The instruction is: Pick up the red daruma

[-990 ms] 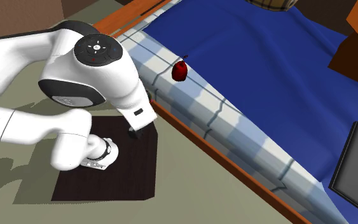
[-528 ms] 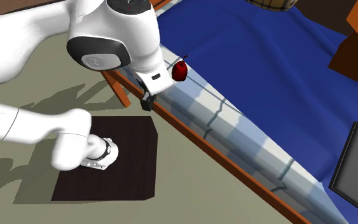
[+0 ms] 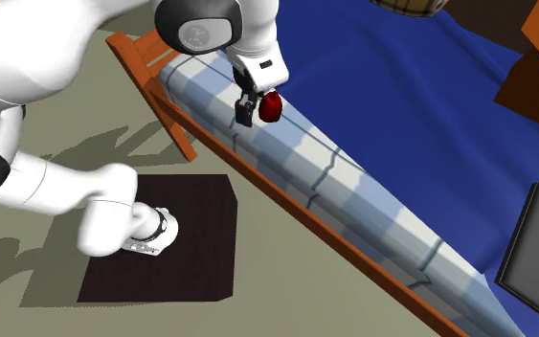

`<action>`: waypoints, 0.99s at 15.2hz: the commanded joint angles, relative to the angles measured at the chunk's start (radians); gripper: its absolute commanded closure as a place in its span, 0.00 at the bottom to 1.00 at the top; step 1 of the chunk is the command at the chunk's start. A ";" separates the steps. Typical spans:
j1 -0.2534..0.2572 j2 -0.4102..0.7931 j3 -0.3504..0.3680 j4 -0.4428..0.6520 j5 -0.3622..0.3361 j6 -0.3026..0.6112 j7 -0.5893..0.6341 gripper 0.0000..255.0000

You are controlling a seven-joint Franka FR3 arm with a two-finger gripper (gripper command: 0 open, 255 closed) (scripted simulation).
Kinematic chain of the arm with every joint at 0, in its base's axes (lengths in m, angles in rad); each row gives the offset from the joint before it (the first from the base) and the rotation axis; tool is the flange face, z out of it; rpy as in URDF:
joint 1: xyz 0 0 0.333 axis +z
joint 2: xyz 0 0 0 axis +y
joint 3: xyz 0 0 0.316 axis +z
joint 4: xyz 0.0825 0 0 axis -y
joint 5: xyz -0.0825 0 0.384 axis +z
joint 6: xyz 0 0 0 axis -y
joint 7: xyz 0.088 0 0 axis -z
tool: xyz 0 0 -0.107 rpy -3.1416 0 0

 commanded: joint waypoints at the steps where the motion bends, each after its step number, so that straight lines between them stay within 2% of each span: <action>1: 0.005 0.074 0.036 0.090 -0.005 -0.019 0.066 0.00; 6: 0.035 0.294 0.120 0.363 -0.057 -0.086 0.233 0.00; 15: 0.033 0.251 0.113 0.211 -0.041 0.024 0.212 0.00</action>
